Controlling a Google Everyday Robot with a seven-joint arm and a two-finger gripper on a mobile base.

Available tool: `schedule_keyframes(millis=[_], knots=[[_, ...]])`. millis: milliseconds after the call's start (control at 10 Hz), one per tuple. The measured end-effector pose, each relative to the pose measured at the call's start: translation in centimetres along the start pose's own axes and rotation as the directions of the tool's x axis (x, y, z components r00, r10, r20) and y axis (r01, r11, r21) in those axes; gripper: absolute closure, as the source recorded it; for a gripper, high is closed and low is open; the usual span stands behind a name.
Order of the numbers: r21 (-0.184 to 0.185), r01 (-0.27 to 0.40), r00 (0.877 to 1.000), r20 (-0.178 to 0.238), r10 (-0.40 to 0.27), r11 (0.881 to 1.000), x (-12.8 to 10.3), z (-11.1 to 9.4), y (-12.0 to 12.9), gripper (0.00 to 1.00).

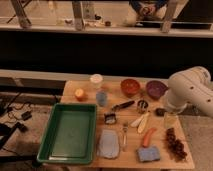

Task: Wipe table surface with brush

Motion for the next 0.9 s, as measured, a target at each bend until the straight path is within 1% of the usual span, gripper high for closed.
schedule_keyframes(millis=[500,700,900], knots=[[0.0,0.0,1.0,0.0,0.0,1.0,0.0,0.0,0.0,0.2],[0.005,0.002,1.0,-0.004,-0.002,1.0,0.01,-0.03,-0.13,0.2],[0.014,0.011,1.0,-0.001,-0.011,1.0,-0.64,0.05,-0.67,0.2]])
